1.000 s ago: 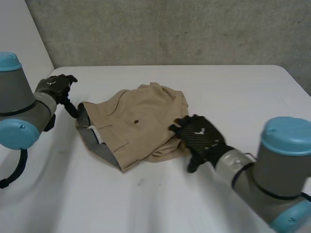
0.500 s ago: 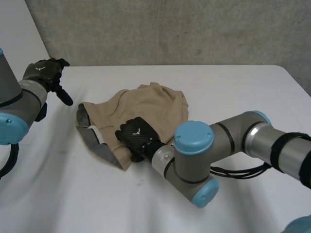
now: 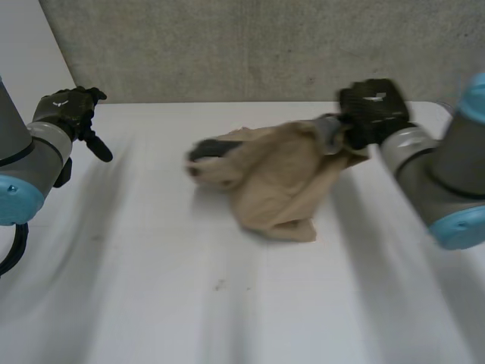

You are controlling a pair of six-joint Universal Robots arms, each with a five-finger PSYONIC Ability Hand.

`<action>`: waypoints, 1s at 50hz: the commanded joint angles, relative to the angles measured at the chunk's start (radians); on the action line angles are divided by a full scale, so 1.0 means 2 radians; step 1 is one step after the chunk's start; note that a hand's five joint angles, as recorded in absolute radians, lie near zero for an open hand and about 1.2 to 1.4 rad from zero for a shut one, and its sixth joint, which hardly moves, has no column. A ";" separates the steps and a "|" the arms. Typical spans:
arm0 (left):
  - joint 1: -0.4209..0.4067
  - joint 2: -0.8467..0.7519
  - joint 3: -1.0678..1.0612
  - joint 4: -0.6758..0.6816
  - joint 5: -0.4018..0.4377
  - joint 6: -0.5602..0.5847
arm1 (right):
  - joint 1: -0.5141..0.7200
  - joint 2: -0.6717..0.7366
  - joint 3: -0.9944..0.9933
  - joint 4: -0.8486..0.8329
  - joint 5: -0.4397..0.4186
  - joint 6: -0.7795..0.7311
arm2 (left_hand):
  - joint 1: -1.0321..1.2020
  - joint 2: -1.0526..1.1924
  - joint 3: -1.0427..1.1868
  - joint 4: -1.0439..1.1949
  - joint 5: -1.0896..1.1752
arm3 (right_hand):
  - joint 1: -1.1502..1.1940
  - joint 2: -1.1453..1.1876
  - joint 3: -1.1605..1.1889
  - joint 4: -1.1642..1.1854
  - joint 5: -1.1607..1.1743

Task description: Fold the shorts.

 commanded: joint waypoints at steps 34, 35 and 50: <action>-0.073 0.010 -0.040 0.016 0.003 0.005 | 0.016 -0.025 0.095 0.085 -0.014 -0.037 | 0.004 -0.003 -0.008 -0.002 -0.011 | -0.386 -0.496 -0.494 -0.501 -0.477; -0.072 0.010 -0.040 0.016 0.003 0.005 | 0.016 -0.016 0.090 0.083 -0.010 -0.040 | 0.004 -0.003 -0.008 -0.002 -0.011 | -0.386 -0.496 -0.494 -0.501 -0.477; -0.071 0.010 -0.039 0.016 0.003 0.005 | 0.016 0.101 0.020 0.055 0.075 -0.178 | 0.003 -0.004 -0.009 -0.004 -0.012 | 0.000 -0.110 -0.108 -0.115 -0.091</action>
